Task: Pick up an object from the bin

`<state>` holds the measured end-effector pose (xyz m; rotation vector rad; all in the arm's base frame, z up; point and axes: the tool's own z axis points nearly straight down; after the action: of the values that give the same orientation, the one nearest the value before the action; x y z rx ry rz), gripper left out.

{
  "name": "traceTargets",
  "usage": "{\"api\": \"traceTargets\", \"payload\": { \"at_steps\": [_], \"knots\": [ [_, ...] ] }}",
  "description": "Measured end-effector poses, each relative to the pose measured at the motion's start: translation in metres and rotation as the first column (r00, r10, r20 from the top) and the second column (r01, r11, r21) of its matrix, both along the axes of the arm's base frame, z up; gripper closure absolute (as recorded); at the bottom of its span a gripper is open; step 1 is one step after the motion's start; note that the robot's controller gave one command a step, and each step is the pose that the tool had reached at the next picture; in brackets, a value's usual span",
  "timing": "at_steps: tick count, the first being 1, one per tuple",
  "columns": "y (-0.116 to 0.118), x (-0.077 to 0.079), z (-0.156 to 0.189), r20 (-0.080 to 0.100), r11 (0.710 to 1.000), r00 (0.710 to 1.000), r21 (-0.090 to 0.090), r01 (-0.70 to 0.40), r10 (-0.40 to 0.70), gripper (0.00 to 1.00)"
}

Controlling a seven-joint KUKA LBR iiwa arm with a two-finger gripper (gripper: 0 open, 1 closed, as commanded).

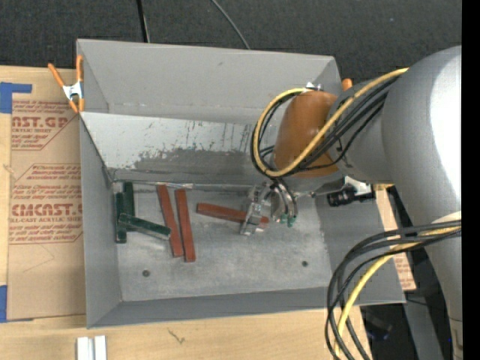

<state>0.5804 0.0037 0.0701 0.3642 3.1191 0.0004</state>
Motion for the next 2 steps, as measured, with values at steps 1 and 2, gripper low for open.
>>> {"api": "traceTargets", "payload": {
  "at_steps": [1,2],
  "knots": [
    [0.0001,-0.0005,0.0021,-0.001,1.0,1.0,0.0,0.0,0.0,1.0],
    [0.0002,-0.0003,0.008,-0.001,1.0,1.0,0.0,0.0,0.0,1.0]
  ]
}}
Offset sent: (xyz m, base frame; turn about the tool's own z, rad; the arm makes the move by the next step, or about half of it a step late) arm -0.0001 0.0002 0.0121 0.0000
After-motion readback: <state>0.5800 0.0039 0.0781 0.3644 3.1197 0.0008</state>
